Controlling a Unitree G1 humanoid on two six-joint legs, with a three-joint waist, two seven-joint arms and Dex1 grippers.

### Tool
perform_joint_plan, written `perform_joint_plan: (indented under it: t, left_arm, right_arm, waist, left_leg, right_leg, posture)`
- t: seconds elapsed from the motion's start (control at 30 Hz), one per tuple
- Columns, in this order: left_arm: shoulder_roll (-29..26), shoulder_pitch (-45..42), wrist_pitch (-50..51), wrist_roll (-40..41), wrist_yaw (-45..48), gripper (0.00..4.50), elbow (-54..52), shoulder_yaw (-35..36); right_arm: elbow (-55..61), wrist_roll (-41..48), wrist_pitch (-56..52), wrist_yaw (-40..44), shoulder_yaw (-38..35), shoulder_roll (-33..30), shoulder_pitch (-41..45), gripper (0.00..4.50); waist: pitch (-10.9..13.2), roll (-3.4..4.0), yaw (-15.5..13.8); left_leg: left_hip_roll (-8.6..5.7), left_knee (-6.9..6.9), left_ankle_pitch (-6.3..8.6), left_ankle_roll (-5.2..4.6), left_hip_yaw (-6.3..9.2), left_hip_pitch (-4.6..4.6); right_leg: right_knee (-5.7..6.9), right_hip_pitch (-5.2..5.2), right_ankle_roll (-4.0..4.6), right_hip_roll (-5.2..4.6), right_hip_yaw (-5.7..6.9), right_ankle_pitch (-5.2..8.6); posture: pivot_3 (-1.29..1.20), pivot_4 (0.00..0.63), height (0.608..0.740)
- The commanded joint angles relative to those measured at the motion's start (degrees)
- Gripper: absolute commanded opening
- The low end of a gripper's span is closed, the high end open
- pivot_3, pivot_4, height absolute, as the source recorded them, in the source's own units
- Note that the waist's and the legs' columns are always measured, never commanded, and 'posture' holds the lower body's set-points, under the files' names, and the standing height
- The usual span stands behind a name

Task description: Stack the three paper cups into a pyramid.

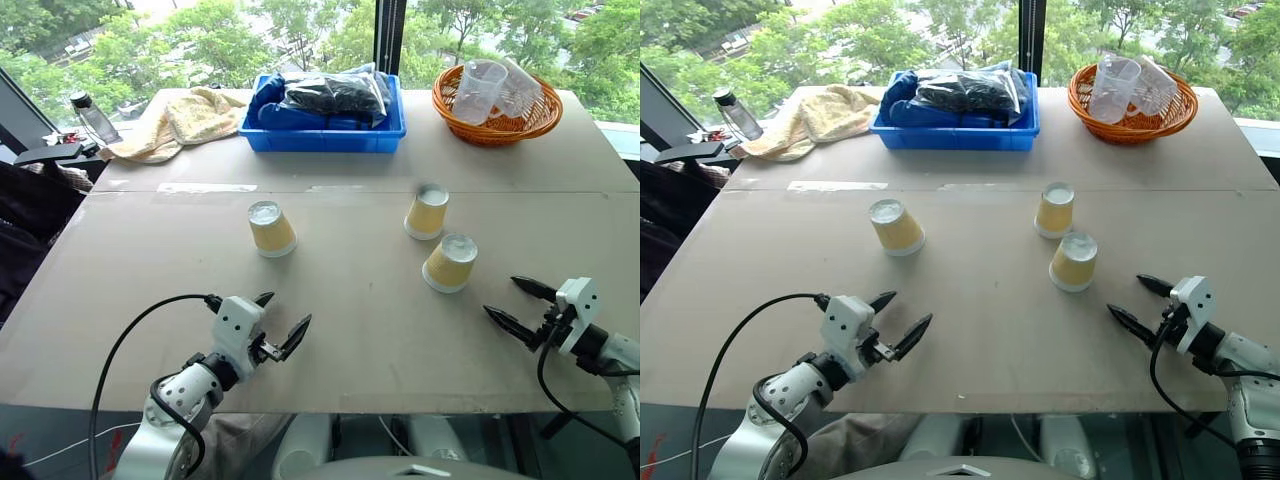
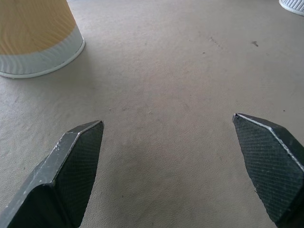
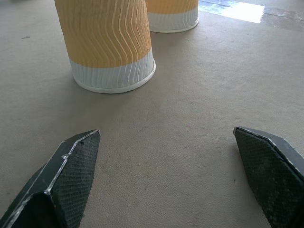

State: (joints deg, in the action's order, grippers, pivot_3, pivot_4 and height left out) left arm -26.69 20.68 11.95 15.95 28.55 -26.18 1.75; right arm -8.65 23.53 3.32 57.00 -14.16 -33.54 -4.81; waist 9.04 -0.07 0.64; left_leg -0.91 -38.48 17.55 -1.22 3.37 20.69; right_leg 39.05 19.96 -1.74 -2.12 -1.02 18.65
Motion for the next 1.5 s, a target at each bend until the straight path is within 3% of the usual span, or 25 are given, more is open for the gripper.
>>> perform_joint_plan:
  t: [0.03, 0.7, 1.07, 1.23, 1.37, 1.5]
  left_arm:
    - [-1.1, 0.2, -3.6, 0.5, 3.3, 4.5, 1.1, 1.1]
    - [-1.3, -3.5, -5.2, 2.4, 7.3, 4.5, 4.8, 5.6]
    - [-2.3, -5.9, -5.5, 5.5, 9.7, 4.5, 6.9, 9.9]
    - [-7.0, -7.1, -1.6, 16.7, 18.5, 4.5, 2.4, 13.9]
    - [-17.5, -11.8, 5.1, 27.2, 28.2, 4.5, -1.3, 18.2]
    - [-23.1, -15.2, 10.9, 33.4, 31.6, 4.5, -2.1, 20.2]
  right_arm:
    - [1.5, 0.8, -0.1, -0.2, -1.6, -0.8, -1.0, 4.45]
    - [2.1, 0.5, -0.5, -2.4, -1.2, -0.2, 0.0, 4.45]
    - [5.5, 4.3, 0.1, 1.7, -2.2, -1.5, 1.3, 4.45]
    - [11.4, 5.7, -5.3, -1.3, -0.4, -0.9, 2.8, 4.45]
    - [17.4, 7.6, -11.4, -4.8, 2.9, 1.3, 6.3, 4.45]
    - [17.6, 7.3, -13.6, -5.8, 4.2, 2.2, 8.5, 4.45]
  waist:
    - [0.0, 0.0, 0.0]
    - [0.0, 0.01, 0.0]
    - [0.1, 0.06, 0.0]
    - [0.1, 0.05, 0.0]
    - [0.1, 0.08, 0.1]
    - [0.2, 0.11, 0.1]
  left_leg:
    - [0.0, 0.01, 0.0, 0.0, 0.0, 0.0]
    - [0.0, 0.16, 0.0, 0.0, 0.04, 0.04]
    - [0.01, 0.17, 0.0, 0.0, 0.04, 0.05]
    - [0.02, 0.18, 0.0, 0.02, 0.1, 0.14]
    - [0.05, 0.18, -0.02, 0.04, 0.15, 0.17]
    - [0.0, 0.18, -0.01, 0.04, 0.12, 0.22]
  right_leg:
    - [-0.02, 0.0, 0.0, 0.0, 0.0, 0.0]
    - [-0.22, 0.01, 0.0, -0.04, 0.07, 0.0]
    - [-0.23, 0.02, 0.0, -0.04, 0.09, 0.0]
    - [-0.22, 0.11, 0.0, -0.04, 0.13, 0.0]
    - [-0.18, 0.15, 0.02, -0.03, 0.17, 0.0]
    - [-0.29, 0.15, 0.01, -0.07, 0.15, 0.0]
  posture:
    - [0.0, 0.15, 0.74]
    - [0.0, 0.15, 0.74]
    - [0.0, 0.15, 0.74]
    - [0.0, 0.15, 0.74]
    - [0.0, 0.15, 0.74]
    - [0.0, 0.15, 0.74]
